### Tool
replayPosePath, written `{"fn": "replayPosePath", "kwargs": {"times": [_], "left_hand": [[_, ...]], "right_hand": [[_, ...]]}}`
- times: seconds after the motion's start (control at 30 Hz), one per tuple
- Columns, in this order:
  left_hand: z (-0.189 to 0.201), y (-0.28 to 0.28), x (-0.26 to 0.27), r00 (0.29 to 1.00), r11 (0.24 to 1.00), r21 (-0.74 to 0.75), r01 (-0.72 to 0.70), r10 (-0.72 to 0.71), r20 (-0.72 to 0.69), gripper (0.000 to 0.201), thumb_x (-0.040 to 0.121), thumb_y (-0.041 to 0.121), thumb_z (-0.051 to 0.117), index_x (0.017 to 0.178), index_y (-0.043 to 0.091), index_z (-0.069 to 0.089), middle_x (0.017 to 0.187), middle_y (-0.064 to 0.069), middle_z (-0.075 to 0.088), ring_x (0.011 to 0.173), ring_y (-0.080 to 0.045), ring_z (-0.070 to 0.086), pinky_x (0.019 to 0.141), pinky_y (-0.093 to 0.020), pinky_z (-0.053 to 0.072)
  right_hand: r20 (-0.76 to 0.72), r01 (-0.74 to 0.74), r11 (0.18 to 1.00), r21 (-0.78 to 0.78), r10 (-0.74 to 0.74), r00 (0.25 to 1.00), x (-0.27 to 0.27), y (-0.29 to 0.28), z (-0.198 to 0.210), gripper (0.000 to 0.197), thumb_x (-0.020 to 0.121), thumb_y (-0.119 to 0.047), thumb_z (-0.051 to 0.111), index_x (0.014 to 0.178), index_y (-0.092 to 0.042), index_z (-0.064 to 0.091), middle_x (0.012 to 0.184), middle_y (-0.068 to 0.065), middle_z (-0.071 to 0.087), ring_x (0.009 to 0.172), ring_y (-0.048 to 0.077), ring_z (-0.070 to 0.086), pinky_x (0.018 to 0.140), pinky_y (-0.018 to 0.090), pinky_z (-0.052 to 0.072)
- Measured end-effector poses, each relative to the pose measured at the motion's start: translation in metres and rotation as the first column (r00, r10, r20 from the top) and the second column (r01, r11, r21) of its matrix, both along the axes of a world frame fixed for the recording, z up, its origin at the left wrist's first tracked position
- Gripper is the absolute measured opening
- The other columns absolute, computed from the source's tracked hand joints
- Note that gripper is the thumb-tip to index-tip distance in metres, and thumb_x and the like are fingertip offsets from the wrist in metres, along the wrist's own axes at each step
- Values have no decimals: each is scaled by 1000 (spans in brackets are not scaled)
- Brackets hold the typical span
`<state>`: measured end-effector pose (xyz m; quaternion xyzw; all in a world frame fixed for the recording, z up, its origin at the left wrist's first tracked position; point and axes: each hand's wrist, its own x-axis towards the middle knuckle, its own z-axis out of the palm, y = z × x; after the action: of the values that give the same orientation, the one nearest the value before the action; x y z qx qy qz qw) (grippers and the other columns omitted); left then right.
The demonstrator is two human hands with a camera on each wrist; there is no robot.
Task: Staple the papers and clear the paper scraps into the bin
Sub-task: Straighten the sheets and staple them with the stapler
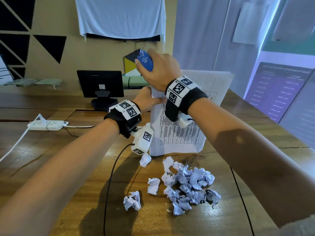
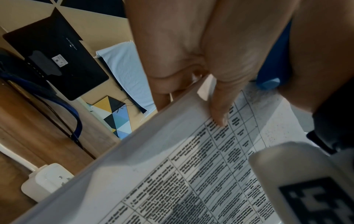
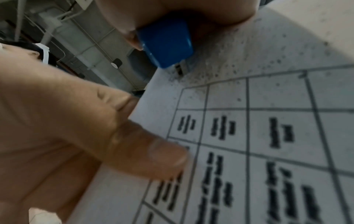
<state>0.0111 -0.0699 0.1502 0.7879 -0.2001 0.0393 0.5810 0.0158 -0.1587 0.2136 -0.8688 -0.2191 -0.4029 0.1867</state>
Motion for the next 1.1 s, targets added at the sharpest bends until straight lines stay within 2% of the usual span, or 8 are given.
{"fn": "replayPosePath", "kwargs": {"times": [0.1,0.33,0.5,0.6,0.67,0.8,0.97,1.1], "left_hand": [[1,-2,-2,999,1000,16,6,-6,33,35,82,-4,64,116,-8,56,119,-22,63,106,-33,62,96,-46,49],[2,-2,0,999,1000,-21,14,-13,38,36,84,-11,58,118,1,53,108,-8,61,70,12,61,72,-13,52],[6,-3,0,1000,1000,30,10,-10,-5,36,84,1,65,119,-5,57,122,-21,62,110,-30,61,99,-43,47],[6,-7,3,998,999,28,-42,43,-42,37,85,4,64,120,-5,57,122,-20,62,106,-25,62,97,-38,48],[6,-10,2,997,999,-5,-48,47,-53,38,85,2,64,122,-4,57,125,-21,61,111,-28,61,99,-38,47],[8,-18,-6,996,992,-123,-40,30,-83,37,86,8,64,122,1,58,128,-17,60,111,-25,59,103,-38,45],[11,-24,-2,994,963,-249,-101,84,-74,37,62,49,76,89,24,68,111,-12,69,108,-32,64,96,-50,50],[15,-28,-3,996,938,-335,-94,84,-42,29,65,42,76,84,24,64,99,-7,69,102,-30,64,94,-46,52]], "right_hand": [[11,13,1000,4,-13,1000,2,0,-2,41,89,-54,44,84,-14,52,58,-8,45,53,16,47,51,25,31],[-42,-10,1000,11,11,999,5,3,-1,32,88,-49,49,79,-19,42,54,-11,38,47,4,36,45,19,26],[-73,-45,998,43,48,996,5,-2,11,34,90,-51,46,79,-18,48,54,-10,41,48,3,39,51,23,29],[-111,-220,932,290,261,959,-7,-14,29,29,94,-44,46,102,-17,52,66,-13,52,49,-5,46,53,13,36],[-23,-308,821,480,363,931,-20,-28,41,18,96,-37,46,95,-20,45,63,-11,52,42,-7,46,51,10,40],[130,-280,726,628,257,958,-46,-71,54,17,95,-36,45,83,-24,43,60,-15,44,45,-10,44,61,13,42],[-61,-65,861,505,110,992,-67,-153,-6,37,94,-47,39,103,-11,42,65,-8,50,49,-4,48,57,19,45],[-443,220,973,75,-166,881,-88,-228,-102,39,94,-50,38,92,-11,35,61,1,49,47,11,46,55,29,34]]}}
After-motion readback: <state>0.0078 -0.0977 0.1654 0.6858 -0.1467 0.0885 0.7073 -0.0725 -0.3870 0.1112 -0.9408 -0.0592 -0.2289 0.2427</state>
